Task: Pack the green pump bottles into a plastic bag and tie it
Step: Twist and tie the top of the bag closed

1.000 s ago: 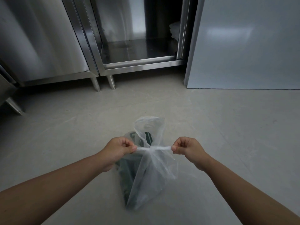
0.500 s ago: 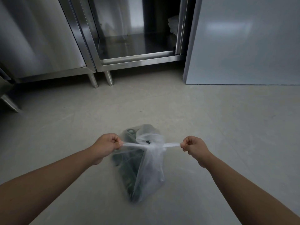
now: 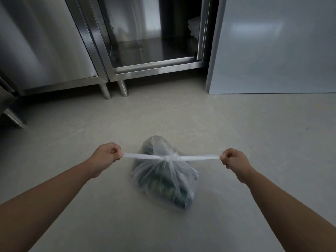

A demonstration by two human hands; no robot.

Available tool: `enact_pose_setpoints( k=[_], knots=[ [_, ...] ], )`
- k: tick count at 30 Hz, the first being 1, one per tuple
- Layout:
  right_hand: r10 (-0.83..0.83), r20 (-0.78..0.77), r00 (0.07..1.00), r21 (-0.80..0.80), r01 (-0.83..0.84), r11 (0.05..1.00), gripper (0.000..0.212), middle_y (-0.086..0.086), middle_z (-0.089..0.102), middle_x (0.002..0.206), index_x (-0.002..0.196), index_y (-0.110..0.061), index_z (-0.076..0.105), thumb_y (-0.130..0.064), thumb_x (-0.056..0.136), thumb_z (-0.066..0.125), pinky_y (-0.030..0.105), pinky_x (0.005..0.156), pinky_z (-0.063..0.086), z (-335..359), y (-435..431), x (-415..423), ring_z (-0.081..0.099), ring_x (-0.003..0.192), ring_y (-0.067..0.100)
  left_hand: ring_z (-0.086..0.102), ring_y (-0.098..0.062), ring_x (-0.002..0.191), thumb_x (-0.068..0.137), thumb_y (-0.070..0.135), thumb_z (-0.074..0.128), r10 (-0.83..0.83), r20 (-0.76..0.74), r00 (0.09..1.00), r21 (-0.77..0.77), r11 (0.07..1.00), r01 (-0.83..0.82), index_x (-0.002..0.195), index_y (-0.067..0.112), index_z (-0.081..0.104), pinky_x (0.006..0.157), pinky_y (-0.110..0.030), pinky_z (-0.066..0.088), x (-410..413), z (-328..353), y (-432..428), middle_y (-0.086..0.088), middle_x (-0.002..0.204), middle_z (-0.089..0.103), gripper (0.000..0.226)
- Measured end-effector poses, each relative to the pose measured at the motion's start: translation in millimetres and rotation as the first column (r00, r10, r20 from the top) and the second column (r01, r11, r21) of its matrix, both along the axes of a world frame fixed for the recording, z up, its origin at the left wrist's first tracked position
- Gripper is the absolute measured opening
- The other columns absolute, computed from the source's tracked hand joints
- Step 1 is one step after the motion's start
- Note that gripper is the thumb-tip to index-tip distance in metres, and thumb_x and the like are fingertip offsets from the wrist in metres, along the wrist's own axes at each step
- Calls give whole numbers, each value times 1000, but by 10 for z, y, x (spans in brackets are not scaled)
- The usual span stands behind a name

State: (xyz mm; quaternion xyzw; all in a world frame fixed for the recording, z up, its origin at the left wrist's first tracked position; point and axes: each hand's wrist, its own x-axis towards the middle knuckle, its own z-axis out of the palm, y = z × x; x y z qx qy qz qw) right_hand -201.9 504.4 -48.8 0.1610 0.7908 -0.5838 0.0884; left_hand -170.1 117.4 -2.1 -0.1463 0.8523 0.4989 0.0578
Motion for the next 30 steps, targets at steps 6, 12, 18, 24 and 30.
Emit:
enact_pose_setpoints(
  k=[6, 12, 18, 24, 30],
  knots=[
    [-7, 0, 1000, -11, 7, 1000, 24, 8, 47, 58, 62, -8, 50, 4, 83, 54, 29, 55, 35, 12, 25, 26, 40, 56, 19, 37, -19, 57, 85, -6, 54, -6, 15, 1000, -32, 999, 6, 64, 9, 51, 55, -26, 30, 16, 34, -101, -8, 59, 49, 26],
    [-9, 3, 1000, -3, 9, 1000, 24, 7, 47, 59, 63, -8, 50, 4, 83, 54, 28, 56, 38, 29, 34, 15, 43, 57, 18, 36, -18, 55, 85, -5, 55, -19, 30, 999, -67, 998, 21, 64, 9, 51, 52, -25, 29, 15, 76, -159, -7, 58, 48, 25],
    [-26, -28, 999, -71, 24, 997, 23, 8, 49, 61, 64, -7, 50, 3, 85, 52, 27, 55, 37, 98, -57, 48, 43, 59, 18, 38, -17, 56, 84, -6, 56, 43, 6, 999, -83, 996, -42, 65, 9, 51, 53, -24, 30, 24, 180, -122, -7, 61, 47, 25],
    [-50, -73, 996, -168, 37, 985, 26, 7, 50, 63, 64, -10, 48, -1, 88, 52, 26, 57, 37, 157, -165, 102, 46, 62, 16, 44, -15, 66, 88, -1, 51, -72, 40, 997, 18, 997, 72, 71, 13, 49, 63, -25, 35, 144, 240, 142, -4, 68, 50, 22],
    [25, -61, 998, -308, -43, 950, 22, 5, 59, 76, 68, -12, 49, -6, 89, 52, 25, 65, 42, 388, -323, 118, 55, 72, 15, 46, -16, 74, 87, 0, 53, -139, 37, 990, 182, 975, 130, 71, 13, 52, 64, -23, 36, 161, 291, 494, -7, 76, 54, 21]
  ],
)
